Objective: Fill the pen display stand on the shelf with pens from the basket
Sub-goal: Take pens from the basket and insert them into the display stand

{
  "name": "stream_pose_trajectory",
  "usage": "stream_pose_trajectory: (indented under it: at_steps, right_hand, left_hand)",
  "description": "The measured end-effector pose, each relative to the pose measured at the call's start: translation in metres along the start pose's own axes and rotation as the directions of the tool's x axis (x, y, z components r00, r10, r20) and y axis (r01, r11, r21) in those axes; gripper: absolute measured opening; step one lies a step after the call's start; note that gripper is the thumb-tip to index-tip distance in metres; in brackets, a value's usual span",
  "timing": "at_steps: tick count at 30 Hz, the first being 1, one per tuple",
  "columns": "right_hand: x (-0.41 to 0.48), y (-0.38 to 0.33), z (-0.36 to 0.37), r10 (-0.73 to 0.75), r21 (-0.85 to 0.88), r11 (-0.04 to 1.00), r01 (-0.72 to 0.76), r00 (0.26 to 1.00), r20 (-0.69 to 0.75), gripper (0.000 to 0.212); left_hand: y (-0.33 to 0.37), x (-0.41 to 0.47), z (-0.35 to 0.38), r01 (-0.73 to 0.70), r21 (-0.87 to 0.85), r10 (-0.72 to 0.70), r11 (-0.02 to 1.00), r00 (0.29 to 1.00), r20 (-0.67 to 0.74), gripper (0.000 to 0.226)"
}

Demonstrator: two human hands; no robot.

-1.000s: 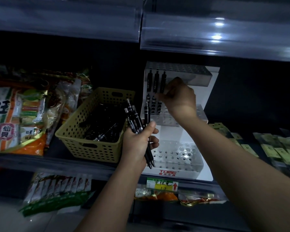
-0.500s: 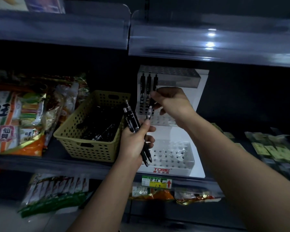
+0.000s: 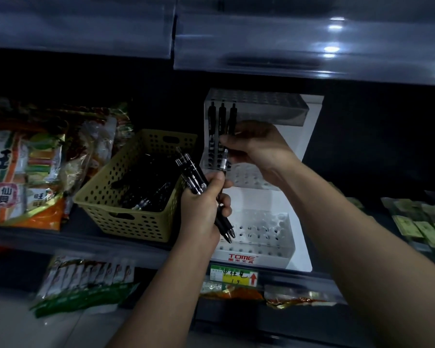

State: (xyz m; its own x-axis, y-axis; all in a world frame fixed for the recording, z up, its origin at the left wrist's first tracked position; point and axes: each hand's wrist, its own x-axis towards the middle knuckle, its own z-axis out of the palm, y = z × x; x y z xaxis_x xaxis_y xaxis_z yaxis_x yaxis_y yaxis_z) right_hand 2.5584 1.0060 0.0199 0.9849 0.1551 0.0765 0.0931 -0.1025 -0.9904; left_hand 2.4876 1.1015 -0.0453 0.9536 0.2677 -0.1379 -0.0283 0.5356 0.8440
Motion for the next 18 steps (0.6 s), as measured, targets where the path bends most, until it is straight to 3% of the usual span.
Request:
stream_pose_trajectory:
  at_steps: [6, 11, 15, 18]
  right_hand:
    - [0.002, -0.008, -0.008, -0.032, -0.042, 0.999, 0.032, 0.999, 0.008, 0.011]
    - [0.007, -0.024, -0.014, -0.152, -0.030, 0.988, 0.149, 0.974, -0.170, 0.019]
    - [0.013, -0.025, -0.017, -0.292, -0.189, 0.952, 0.242, 0.905, -0.311, 0.027]
    - [0.016, -0.022, -0.015, -0.398, -0.377, 0.889, 0.260, 0.846, -0.355, 0.017]
  left_hand:
    - [-0.003, 0.001, 0.004, -0.010, -0.026, 0.010, 1.000, 1.000, -0.021, 0.007]
    - [-0.010, -0.005, -0.001, 0.071, 0.034, -0.069, 0.997, 0.997, -0.040, 0.010]
    - [-0.011, -0.005, -0.004, 0.102, 0.076, -0.100, 0.992, 0.994, -0.035, 0.026]
    - [-0.007, -0.004, -0.006, 0.162, 0.035, -0.163, 0.986, 0.987, 0.013, 0.029]
